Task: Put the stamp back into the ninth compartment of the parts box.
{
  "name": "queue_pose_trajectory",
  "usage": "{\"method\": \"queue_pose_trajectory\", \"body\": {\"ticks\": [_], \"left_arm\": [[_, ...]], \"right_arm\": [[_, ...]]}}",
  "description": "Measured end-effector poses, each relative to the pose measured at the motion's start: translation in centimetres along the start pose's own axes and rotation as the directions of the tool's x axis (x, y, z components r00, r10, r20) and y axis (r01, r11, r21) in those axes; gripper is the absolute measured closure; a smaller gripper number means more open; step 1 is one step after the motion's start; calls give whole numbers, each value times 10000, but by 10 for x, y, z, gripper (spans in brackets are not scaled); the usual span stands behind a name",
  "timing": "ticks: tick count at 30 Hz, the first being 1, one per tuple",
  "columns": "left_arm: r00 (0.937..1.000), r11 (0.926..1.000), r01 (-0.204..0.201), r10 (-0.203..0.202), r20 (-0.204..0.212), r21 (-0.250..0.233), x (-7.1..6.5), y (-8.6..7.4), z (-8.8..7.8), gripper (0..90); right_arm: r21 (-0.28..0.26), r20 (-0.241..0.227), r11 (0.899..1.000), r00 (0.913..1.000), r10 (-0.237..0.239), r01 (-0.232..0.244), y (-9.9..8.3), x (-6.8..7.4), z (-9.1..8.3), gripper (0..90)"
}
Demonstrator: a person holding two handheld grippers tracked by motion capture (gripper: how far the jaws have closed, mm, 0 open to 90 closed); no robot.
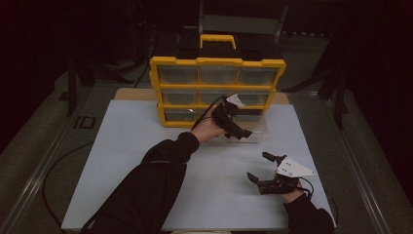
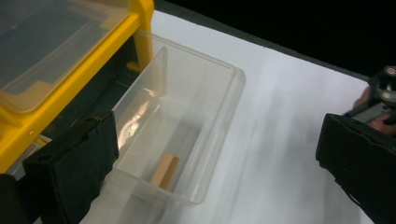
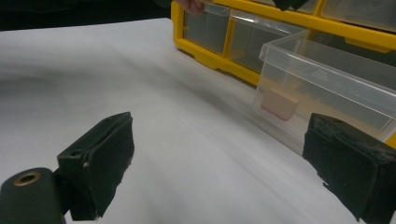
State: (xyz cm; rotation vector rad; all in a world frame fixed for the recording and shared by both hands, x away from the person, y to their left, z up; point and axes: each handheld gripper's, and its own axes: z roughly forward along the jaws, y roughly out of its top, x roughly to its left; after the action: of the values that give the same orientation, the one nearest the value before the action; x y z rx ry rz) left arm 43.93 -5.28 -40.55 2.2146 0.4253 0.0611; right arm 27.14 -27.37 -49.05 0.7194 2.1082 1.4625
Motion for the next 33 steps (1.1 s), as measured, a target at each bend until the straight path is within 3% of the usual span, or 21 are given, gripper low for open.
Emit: {"method": "queue_pose_trajectory", "body": {"ticks": [6,12,33], "left_arm": [[9997,9999,-145,144,176,75,-7,-1,-9,1],[9996,9995,-188,193,218,-262,-12,-4,-23,1],[9999,9978,-113,117,65,-647,-22,-44,-67,1]], "right_arm": [[-11,1,10000,10000,4,-4,0,0,0,87],[-19,-41,10000,10000,8,-8,0,0,0,87],[37,-70,10000,10000,72,-71,0,1,2,87]]}}
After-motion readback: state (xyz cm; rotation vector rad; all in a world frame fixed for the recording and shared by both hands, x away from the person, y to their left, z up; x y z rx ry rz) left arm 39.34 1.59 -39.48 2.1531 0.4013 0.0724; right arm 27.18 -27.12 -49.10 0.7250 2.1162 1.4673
